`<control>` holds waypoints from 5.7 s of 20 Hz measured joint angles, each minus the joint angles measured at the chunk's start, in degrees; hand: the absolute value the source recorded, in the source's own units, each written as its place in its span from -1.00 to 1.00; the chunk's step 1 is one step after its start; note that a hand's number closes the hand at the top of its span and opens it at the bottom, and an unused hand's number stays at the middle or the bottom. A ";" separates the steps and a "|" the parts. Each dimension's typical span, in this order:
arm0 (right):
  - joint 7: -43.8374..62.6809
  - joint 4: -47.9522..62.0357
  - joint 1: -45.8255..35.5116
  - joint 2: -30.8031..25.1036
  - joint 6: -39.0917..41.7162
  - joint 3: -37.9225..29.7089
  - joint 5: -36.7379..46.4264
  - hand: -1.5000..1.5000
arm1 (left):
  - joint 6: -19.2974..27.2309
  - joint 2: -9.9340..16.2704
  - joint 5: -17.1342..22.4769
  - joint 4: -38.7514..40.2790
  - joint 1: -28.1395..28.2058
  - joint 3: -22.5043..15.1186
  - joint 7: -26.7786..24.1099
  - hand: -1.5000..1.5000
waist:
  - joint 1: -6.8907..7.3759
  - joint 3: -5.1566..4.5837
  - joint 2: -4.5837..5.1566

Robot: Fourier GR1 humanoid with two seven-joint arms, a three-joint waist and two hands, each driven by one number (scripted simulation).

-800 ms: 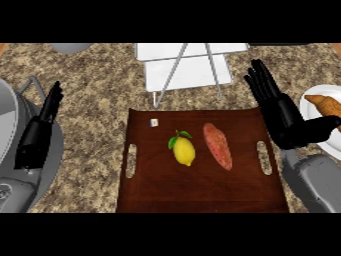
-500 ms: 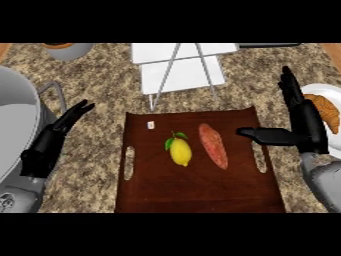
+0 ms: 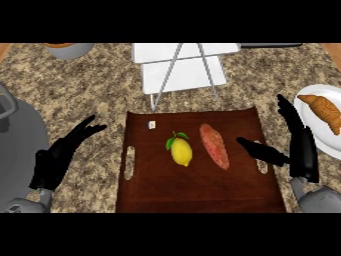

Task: Pick the lemon from the tray and place it in the tiered shelf

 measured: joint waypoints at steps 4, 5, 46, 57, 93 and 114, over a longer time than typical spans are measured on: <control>7.19 -7.66 -0.34 -0.08 -0.01 6.53 6.10 -1.00 | -0.14 -0.71 -0.20 1.70 1.48 -0.19 1.12 0.00 | 0.63 -0.31 0.17; 10.56 -9.38 -1.23 -0.25 0.33 8.08 7.99 -1.00 | 0.13 -1.10 -0.43 1.91 1.18 -0.26 1.59 0.00 | 0.70 -0.36 0.18; 61.24 25.24 -35.82 25.42 41.62 21.15 35.90 -1.00 | -1.03 -3.09 -2.34 3.08 1.59 0.65 1.47 0.00 | 1.79 -0.37 0.18; 61.36 26.70 -33.25 25.82 43.45 20.69 38.33 -1.00 | -1.68 -3.74 -2.87 3.75 0.66 1.33 2.23 0.00 | 1.68 -0.31 0.23; 53.26 19.95 -28.65 19.84 41.36 20.09 42.76 1.00 | -4.41 -4.96 -5.27 2.99 2.58 5.32 2.04 0.00 | 0.87 -0.26 0.03; 51.47 -26.15 -27.84 0.06 47.71 -6.37 40.82 1.00 | -5.20 -6.40 -6.79 1.80 3.06 6.11 2.94 0.00 | 1.14 -0.34 0.31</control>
